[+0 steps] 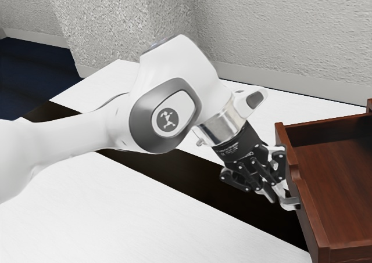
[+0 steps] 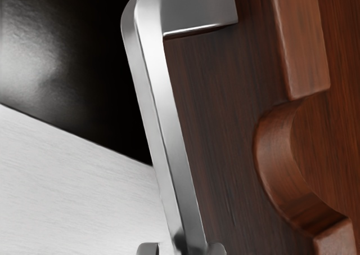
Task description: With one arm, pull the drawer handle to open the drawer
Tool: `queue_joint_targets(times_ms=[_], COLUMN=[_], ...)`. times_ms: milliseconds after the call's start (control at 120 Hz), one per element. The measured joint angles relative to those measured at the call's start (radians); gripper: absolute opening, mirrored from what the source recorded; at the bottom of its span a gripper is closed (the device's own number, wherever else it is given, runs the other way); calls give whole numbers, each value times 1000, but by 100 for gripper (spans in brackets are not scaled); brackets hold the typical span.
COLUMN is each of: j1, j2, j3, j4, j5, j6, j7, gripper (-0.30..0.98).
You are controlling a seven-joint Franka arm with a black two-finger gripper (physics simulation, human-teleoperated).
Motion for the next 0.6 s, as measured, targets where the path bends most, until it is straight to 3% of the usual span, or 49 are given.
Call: queue_joint_targets(times_ms=[325,425,517,600], j1=[7,17,39,65], j2=[-39,-50,-10,127], j3=[0,-1,-5,-15], j4=[-8,6,143,362], j5=[-4,-4,25,98], j6=[0,-5,-78,-194], j7=[2,4,5,6], gripper=[23,37,48,55])
